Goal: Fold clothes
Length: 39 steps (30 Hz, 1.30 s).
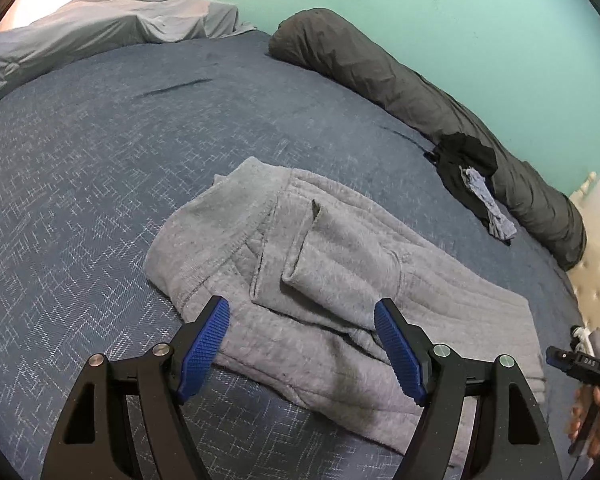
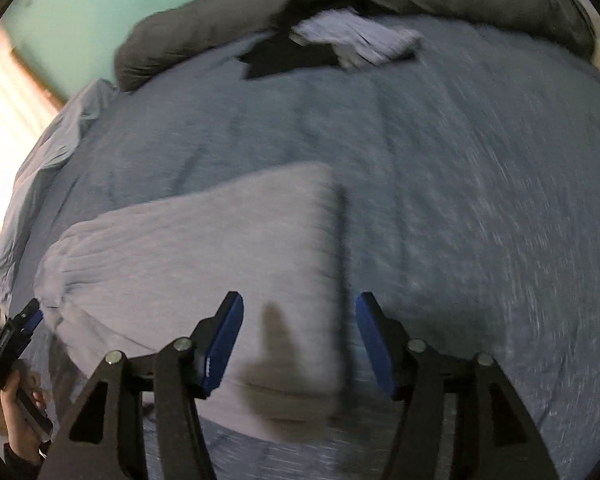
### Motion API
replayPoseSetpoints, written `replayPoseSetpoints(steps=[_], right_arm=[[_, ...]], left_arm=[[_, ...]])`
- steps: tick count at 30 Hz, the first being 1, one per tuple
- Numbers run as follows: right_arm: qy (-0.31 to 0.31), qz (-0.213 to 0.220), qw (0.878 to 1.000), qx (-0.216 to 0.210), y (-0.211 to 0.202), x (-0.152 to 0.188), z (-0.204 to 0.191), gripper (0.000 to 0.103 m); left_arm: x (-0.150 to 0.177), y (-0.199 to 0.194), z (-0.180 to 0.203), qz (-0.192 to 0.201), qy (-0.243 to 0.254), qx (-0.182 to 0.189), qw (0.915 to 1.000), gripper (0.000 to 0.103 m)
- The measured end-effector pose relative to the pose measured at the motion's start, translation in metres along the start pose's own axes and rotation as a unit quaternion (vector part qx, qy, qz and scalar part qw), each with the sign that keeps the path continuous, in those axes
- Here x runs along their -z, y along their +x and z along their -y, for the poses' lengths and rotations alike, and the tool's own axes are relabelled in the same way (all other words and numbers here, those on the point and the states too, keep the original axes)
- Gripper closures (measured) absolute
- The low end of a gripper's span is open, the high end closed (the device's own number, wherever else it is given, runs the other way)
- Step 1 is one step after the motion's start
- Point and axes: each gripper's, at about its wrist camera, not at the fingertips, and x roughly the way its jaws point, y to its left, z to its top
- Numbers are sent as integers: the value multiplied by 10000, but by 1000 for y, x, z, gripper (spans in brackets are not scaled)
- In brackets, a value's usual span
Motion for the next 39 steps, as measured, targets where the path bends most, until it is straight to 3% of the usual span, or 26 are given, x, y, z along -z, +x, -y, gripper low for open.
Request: replayPoseSetpoints(steps=[7,14,15,16,18,22,31,39], right_arm=[[463,-323,9940,-940,30,6,13,43],[396,-433,9915,-1163,49,0,-5,41],[370,-438,9915,-1170,51,0,-8,47],[343,-437,9915,-1177,52,0,-10,59],[272,-351,9920,-1178,47,1,-14,79],[95,-174,9942,-1053,35,1,-25,87],[-189,634,9954,-687,-34,-25,-38,90],[-233,1092,9937,-135,-111,-52,5,91]], left_arm=[[1,-2,0,8,26,-40,10000,25],[1,-4,-3,44,44,-69,10000,25],[1,-4,-5,38,18,-61,10000,25],[1,-4,-5,44,9,-63,10000,25],[1,-6,-6,59,-6,-71,10000,25],[1,-8,-5,127,24,-90,9999,25],[5,-21,-11,222,-54,-145,9996,25],[11,-28,-4,218,-37,-54,9997,25]])
